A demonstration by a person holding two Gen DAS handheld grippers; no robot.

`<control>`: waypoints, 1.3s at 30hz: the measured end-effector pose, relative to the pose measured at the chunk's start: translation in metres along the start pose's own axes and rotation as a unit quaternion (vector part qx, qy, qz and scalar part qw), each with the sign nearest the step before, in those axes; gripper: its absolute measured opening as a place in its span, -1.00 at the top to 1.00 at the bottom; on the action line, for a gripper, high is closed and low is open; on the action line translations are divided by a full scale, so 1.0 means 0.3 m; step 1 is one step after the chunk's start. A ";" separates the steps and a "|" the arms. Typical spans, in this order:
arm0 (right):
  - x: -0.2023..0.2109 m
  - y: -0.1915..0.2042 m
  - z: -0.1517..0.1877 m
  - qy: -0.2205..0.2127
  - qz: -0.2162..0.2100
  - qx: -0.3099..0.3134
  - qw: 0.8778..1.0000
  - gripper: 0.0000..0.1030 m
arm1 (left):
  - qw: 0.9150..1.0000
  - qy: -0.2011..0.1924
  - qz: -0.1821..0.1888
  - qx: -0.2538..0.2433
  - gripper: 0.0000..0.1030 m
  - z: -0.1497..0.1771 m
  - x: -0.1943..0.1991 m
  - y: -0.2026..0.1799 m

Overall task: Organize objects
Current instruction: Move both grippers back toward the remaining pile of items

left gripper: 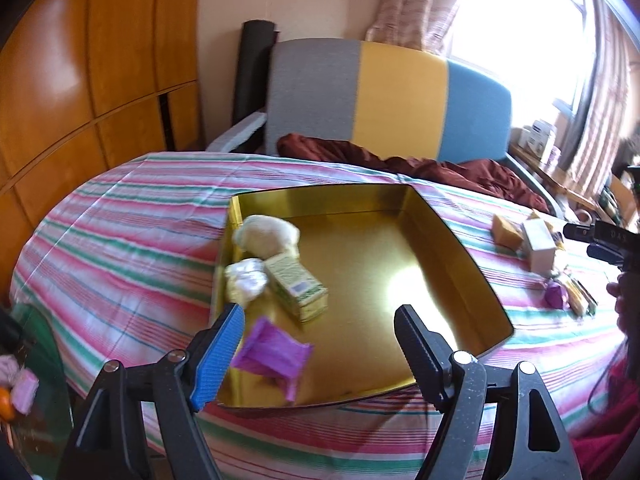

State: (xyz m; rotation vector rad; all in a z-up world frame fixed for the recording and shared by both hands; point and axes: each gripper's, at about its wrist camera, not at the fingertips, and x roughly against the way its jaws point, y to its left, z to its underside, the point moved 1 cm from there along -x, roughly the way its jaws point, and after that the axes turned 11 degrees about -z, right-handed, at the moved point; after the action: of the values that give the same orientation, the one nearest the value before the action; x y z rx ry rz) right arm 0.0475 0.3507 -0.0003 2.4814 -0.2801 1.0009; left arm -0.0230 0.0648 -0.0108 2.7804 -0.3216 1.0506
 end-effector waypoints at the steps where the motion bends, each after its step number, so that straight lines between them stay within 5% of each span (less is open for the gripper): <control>1: 0.013 -0.047 -0.005 -0.002 0.011 -0.013 1.000 -1.00 | 1.000 0.000 0.005 -0.008 -0.51 -0.003 0.001 -0.021; 10: 0.113 -0.445 -0.031 -0.040 0.117 -0.107 0.986 -1.00 | 0.997 -0.006 0.037 -0.063 -0.51 -0.032 0.012 -0.191; 16: 0.137 -0.639 0.022 -0.051 0.098 -0.235 0.966 -1.00 | 0.992 -0.009 0.067 -0.103 -0.51 -0.053 0.017 -0.339; 35: 0.154 -0.749 0.072 -0.046 0.076 -0.329 0.940 -1.00 | 0.958 0.049 0.183 -0.213 -0.50 0.027 -0.031 -0.814; 39: 0.170 -0.740 0.066 -0.057 0.075 -0.323 0.942 -1.00 | 0.952 0.082 0.211 -0.204 -0.31 0.023 -0.070 -0.901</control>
State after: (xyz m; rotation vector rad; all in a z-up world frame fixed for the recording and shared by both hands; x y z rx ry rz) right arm 0.1726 0.5354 -0.0502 1.9319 -0.7178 0.6728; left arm 0.0341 0.3273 -0.0477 2.2861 -1.0170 1.1315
